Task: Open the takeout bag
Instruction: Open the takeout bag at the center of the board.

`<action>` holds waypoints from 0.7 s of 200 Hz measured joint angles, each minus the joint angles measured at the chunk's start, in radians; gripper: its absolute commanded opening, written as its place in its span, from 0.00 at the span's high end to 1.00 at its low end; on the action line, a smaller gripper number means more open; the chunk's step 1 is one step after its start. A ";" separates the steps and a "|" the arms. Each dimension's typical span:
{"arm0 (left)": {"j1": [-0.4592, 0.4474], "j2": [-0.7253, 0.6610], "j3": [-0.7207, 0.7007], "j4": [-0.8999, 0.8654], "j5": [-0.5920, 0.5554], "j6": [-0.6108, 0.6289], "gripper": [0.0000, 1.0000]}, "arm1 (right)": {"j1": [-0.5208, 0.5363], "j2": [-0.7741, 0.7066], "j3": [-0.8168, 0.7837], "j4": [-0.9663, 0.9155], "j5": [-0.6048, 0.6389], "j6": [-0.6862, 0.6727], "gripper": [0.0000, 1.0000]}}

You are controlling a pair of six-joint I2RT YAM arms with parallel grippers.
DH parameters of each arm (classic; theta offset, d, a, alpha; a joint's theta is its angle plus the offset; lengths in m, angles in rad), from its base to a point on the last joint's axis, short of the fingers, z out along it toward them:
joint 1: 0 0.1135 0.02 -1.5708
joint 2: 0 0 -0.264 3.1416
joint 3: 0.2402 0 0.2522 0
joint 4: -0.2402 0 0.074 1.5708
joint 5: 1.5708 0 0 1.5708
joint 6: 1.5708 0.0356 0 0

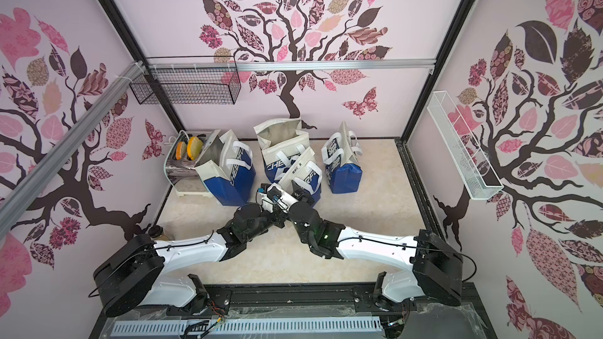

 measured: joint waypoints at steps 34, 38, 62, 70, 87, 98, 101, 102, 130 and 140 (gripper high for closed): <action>0.000 0.000 0.000 -0.003 0.000 0.007 1.00 | -0.006 0.000 0.000 0.011 0.008 -0.010 0.44; 0.000 0.000 0.000 -0.004 0.000 0.007 1.00 | -0.006 0.000 0.000 0.011 0.010 -0.012 0.44; 0.000 0.000 0.001 -0.005 0.002 0.007 1.00 | -0.014 0.000 0.000 0.014 0.020 -0.018 0.45; 0.000 0.000 0.001 -0.005 0.002 0.007 1.00 | -0.018 0.000 0.000 0.018 0.023 -0.021 0.45; 0.000 -0.001 0.001 -0.006 0.002 0.007 1.00 | -0.022 0.000 0.000 0.024 0.026 -0.029 0.45; 0.000 -0.003 0.001 -0.007 0.003 0.007 1.00 | -0.024 0.003 0.000 0.029 0.029 -0.036 0.46; 0.000 -0.003 0.001 -0.008 0.003 0.007 1.00 | -0.025 0.005 0.000 0.031 0.031 -0.037 0.46; 0.000 -0.004 0.001 -0.009 0.003 0.007 1.00 | -0.025 0.005 0.000 0.031 0.031 -0.038 0.46; 0.000 -0.005 0.001 -0.014 0.004 0.007 1.00 | -0.034 0.031 0.000 0.039 0.050 -0.053 0.47; 0.000 -0.006 0.001 -0.016 0.004 0.007 1.00 | -0.037 0.043 0.000 0.043 0.055 -0.057 0.47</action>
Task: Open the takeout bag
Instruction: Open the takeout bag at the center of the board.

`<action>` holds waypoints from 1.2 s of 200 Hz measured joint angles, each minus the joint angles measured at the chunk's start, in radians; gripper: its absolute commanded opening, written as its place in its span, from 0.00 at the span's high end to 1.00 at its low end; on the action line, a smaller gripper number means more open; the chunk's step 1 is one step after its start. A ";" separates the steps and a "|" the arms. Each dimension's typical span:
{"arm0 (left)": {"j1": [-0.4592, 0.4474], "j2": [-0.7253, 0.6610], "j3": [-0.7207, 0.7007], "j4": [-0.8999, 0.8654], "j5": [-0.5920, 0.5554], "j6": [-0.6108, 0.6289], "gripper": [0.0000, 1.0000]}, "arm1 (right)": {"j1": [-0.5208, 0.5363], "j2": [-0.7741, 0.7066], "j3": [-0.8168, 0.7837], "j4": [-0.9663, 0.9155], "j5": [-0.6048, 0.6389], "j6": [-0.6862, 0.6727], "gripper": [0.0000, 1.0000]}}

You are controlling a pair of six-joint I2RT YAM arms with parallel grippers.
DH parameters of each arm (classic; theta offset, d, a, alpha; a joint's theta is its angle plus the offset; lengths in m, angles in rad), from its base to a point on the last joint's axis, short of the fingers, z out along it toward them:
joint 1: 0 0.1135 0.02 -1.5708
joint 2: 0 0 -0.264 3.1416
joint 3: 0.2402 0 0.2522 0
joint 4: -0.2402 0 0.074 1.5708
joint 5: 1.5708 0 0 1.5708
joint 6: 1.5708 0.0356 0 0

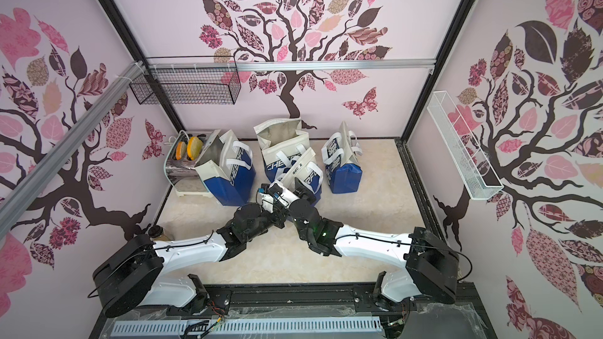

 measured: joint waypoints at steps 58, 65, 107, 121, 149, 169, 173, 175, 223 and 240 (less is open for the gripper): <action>0.002 -0.020 0.000 -0.017 -0.005 0.001 1.00 | -0.016 0.063 0.047 0.060 0.027 -0.068 0.54; 0.002 -0.023 0.000 -0.018 -0.005 0.002 1.00 | -0.020 0.068 0.055 0.071 0.027 -0.073 0.54; 0.002 -0.039 0.000 -0.019 -0.009 0.005 1.00 | -0.029 0.107 0.085 0.111 0.026 -0.109 0.54; 0.002 -0.039 0.000 -0.020 -0.011 0.008 1.00 | -0.031 0.119 0.091 0.118 0.025 -0.118 0.54; 0.003 -0.040 0.000 -0.026 -0.016 0.020 1.00 | -0.036 0.131 0.097 0.124 0.006 -0.143 0.53; 0.003 -0.050 0.000 -0.037 -0.019 0.028 1.00 | -0.044 0.132 0.097 0.125 -0.026 -0.165 0.62; 0.003 -0.051 0.000 -0.038 -0.019 0.029 1.00 | -0.046 0.132 0.097 0.125 -0.035 -0.165 0.67; 0.003 -0.053 0.000 -0.039 -0.019 0.029 1.00 | -0.047 0.132 0.097 0.124 -0.039 -0.172 0.69; 0.003 -0.071 -0.002 -0.061 -0.023 0.053 1.00 | -0.063 0.131 0.097 0.097 -0.119 -0.202 1.00; 0.003 -0.077 -0.005 -0.071 -0.025 0.056 1.00 | -0.064 0.126 0.097 0.085 -0.124 -0.222 1.00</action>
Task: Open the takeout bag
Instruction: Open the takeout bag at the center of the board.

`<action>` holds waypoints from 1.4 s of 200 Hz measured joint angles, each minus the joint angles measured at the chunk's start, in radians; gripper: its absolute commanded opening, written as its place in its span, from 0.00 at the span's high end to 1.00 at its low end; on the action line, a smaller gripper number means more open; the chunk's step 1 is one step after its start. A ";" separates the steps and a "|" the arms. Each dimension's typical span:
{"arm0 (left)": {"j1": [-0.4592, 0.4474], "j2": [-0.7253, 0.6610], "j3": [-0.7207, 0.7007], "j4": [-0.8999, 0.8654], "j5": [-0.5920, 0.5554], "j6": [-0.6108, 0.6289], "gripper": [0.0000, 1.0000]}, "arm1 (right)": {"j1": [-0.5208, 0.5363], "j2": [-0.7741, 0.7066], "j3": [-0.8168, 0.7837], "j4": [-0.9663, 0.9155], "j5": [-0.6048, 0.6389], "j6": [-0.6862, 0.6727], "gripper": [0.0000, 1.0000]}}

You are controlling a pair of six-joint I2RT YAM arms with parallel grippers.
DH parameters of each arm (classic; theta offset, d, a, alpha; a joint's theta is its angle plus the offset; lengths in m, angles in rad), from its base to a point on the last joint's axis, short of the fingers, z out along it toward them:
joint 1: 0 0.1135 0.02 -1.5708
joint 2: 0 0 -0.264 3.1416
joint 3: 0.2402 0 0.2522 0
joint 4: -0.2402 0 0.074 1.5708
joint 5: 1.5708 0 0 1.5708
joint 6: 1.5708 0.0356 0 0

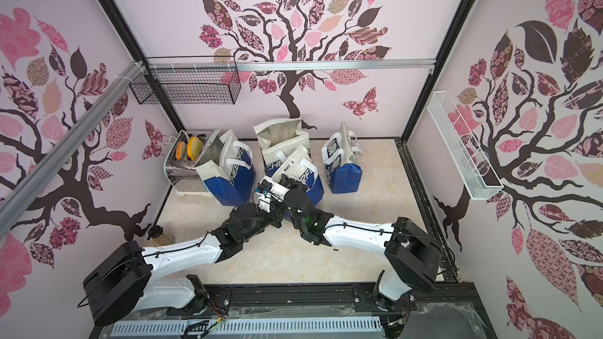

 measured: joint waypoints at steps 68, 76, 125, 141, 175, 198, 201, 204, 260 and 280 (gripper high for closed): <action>0.000 -0.047 -0.003 -0.064 -0.048 -0.032 1.00 | 0.010 -0.064 0.038 -0.129 0.039 -0.208 1.00; 0.000 -0.047 -0.001 -0.070 -0.053 -0.039 1.00 | 0.011 -0.066 0.048 -0.153 0.044 -0.231 1.00; 0.000 -0.044 0.049 -0.137 -0.113 -0.095 1.00 | 0.012 -0.069 0.142 -0.292 0.082 -0.370 1.00; 0.000 -0.042 0.073 -0.164 -0.134 -0.111 1.00 | 0.012 -0.069 0.182 -0.340 0.096 -0.408 1.00; -0.001 -0.015 0.108 -0.256 -0.160 -0.145 1.00 | 0.007 -0.069 0.291 -0.421 0.150 -0.463 1.00; -0.001 -0.002 0.130 -0.265 -0.169 -0.169 1.00 | 0.006 -0.065 0.357 -0.500 0.169 -0.477 1.00; -0.001 -0.002 0.132 -0.266 -0.169 -0.171 1.00 | 0.006 -0.065 0.365 -0.513 0.171 -0.480 1.00; -0.001 -0.002 0.132 -0.266 -0.169 -0.174 1.00 | 0.006 -0.065 0.372 -0.526 0.170 -0.477 1.00; -0.005 -0.006 0.127 -0.305 -0.163 -0.192 1.00 | 0.000 -0.069 0.471 -0.811 0.134 -0.349 1.00; -0.006 -0.008 0.127 -0.347 -0.152 -0.190 1.00 | -0.022 -0.082 0.462 -0.885 0.089 -0.235 0.94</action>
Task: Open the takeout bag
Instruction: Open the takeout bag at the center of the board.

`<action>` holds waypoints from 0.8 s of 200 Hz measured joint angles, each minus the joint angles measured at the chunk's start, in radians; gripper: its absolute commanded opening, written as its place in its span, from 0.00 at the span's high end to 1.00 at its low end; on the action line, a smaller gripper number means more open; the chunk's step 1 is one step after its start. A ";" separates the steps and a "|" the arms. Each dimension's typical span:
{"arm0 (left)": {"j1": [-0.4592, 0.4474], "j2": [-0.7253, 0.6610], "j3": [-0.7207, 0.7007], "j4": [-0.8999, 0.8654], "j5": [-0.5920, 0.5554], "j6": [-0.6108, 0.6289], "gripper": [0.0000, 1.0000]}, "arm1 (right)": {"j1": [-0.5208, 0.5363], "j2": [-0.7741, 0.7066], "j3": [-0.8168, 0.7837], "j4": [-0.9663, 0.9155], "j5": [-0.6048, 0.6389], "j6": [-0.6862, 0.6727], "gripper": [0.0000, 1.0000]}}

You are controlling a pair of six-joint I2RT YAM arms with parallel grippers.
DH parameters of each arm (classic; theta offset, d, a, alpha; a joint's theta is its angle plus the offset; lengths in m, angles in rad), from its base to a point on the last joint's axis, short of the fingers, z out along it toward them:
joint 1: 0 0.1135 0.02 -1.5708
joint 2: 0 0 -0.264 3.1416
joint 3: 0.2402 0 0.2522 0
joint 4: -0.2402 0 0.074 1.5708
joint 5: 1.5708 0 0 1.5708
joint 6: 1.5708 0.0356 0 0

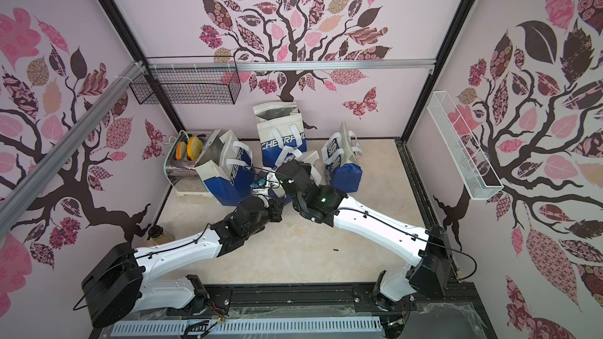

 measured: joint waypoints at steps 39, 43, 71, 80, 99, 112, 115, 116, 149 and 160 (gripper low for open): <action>-0.001 -0.030 -0.005 -0.129 0.032 0.003 1.00 | -0.059 -0.050 -0.052 -0.026 -0.057 0.206 0.73; -0.001 -0.033 -0.005 -0.140 0.035 0.004 1.00 | -0.063 -0.055 -0.055 -0.023 -0.060 0.213 0.70; -0.002 -0.080 -0.005 -0.222 0.046 0.008 1.00 | -0.085 -0.070 -0.067 0.015 -0.103 0.303 0.56; -0.002 -0.097 -0.005 -0.243 0.047 0.010 1.00 | -0.087 -0.068 -0.072 0.024 -0.125 0.326 0.52; -0.002 -0.125 -0.004 -0.276 0.046 0.014 1.00 | -0.091 -0.057 -0.075 0.028 -0.149 0.369 0.49; -0.002 -0.137 0.002 -0.301 0.045 0.016 1.00 | -0.092 -0.052 -0.075 0.031 -0.150 0.411 0.46; -0.002 -0.139 0.004 -0.307 0.045 0.016 1.00 | -0.092 -0.052 -0.075 0.031 -0.148 0.417 0.45; -0.002 -0.139 0.005 -0.309 0.045 0.016 1.00 | -0.092 -0.052 -0.075 0.030 -0.148 0.423 0.44; -0.002 -0.146 0.035 -0.348 0.042 0.006 1.00 | -0.152 -0.085 -0.035 -0.123 -0.158 0.682 0.33; -0.002 -0.148 0.041 -0.352 0.038 -0.004 1.00 | -0.226 -0.103 0.016 -0.230 -0.246 0.835 0.33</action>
